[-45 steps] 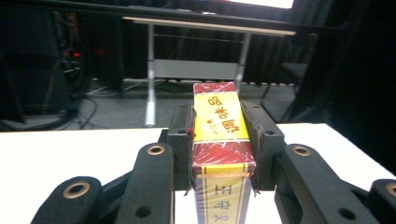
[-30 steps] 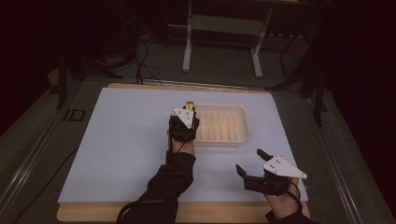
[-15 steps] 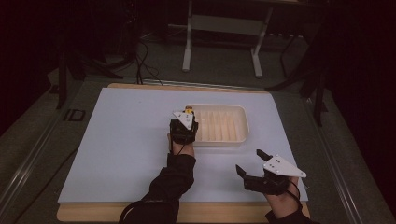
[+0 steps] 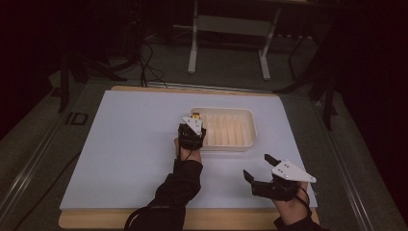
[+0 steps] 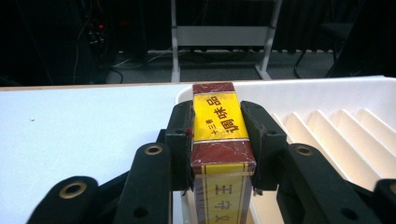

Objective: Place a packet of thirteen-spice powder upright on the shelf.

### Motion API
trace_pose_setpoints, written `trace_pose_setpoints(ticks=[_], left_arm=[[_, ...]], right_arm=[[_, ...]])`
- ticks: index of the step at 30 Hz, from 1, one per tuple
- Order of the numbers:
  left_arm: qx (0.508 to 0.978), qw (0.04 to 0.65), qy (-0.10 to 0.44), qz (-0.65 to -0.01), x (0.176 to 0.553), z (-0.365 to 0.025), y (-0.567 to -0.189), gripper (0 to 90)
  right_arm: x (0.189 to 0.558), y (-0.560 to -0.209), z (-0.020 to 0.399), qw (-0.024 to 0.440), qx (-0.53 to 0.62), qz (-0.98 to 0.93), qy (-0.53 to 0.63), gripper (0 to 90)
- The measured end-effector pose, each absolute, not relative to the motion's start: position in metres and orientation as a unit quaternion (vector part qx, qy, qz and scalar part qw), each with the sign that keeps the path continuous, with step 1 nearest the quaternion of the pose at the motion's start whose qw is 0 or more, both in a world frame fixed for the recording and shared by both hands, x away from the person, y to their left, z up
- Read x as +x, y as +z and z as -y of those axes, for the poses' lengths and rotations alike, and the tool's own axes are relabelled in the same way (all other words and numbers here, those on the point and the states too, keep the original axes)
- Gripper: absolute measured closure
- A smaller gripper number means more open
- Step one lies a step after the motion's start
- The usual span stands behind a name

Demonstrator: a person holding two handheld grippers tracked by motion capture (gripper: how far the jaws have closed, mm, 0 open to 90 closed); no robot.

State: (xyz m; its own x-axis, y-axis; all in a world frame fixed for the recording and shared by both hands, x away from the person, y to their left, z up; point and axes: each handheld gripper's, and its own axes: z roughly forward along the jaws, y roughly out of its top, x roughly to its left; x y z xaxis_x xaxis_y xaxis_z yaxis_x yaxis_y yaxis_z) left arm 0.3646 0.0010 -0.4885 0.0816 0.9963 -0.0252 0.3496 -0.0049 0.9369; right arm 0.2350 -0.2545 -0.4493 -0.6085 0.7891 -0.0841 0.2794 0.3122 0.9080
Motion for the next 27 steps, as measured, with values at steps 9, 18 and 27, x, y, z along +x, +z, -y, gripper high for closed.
trace_pose_setpoints(ticks=[9, 18, 27], left_arm=[[0.618, 0.424, 0.349, -0.563, 0.369, -0.004, -0.484, 35.6], [0.661, 0.434, 0.307, -0.529, 0.367, -0.007, -0.475, 1.9], [0.677, 0.458, 0.292, -0.497, 0.351, -0.017, -0.456, 1.8]], right_arm=[[0.236, -0.449, 0.256, 0.269, 0.353, -0.761, 0.472, 11.7], [0.237, -0.450, 0.256, 0.267, 0.356, -0.762, 0.471, 11.6], [0.237, -0.451, 0.256, 0.265, 0.357, -0.764, 0.468, 11.7]])
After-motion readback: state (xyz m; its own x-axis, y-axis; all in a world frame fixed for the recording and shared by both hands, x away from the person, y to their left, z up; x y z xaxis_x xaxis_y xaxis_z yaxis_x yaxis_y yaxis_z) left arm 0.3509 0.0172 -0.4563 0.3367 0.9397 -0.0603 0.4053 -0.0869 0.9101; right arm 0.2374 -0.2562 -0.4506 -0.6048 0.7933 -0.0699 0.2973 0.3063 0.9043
